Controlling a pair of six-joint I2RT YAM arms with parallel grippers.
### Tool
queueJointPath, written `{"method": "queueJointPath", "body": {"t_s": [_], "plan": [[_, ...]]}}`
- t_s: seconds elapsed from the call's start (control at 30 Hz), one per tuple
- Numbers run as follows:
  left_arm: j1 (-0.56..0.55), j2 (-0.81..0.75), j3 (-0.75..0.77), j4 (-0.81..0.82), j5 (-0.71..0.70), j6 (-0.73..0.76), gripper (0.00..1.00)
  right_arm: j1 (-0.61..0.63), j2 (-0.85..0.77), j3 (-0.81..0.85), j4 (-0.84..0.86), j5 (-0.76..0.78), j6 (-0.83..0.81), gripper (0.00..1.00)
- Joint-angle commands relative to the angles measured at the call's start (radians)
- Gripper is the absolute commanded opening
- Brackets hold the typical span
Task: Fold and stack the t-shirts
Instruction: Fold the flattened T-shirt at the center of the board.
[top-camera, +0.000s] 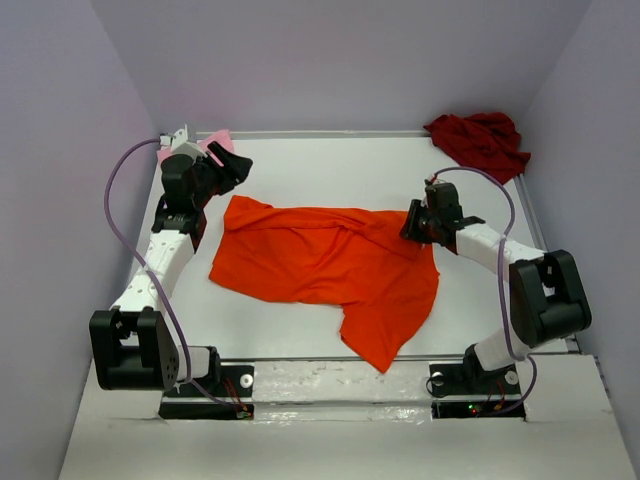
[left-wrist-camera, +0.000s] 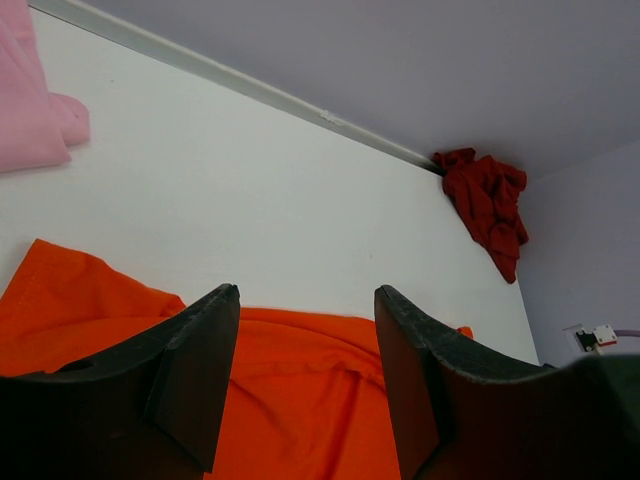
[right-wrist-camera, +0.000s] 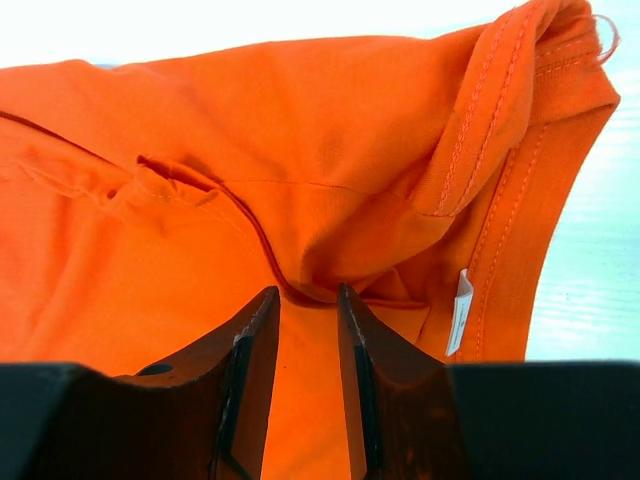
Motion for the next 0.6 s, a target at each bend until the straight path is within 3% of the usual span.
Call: {"method": "queueJointPath", "body": {"t_s": [0.0, 0.57], "plan": [[0.008, -0.033, -0.010, 0.051, 0.028, -0.008, 0.66, 0.011, -0.061, -0.016, 0.002, 0.029, -0.009, 0.36], [0.008, -0.033, -0.021, 0.065, 0.047, -0.020, 0.66, 0.011, 0.061, -0.009, 0.035, 0.029, 0.001, 0.35]]}}
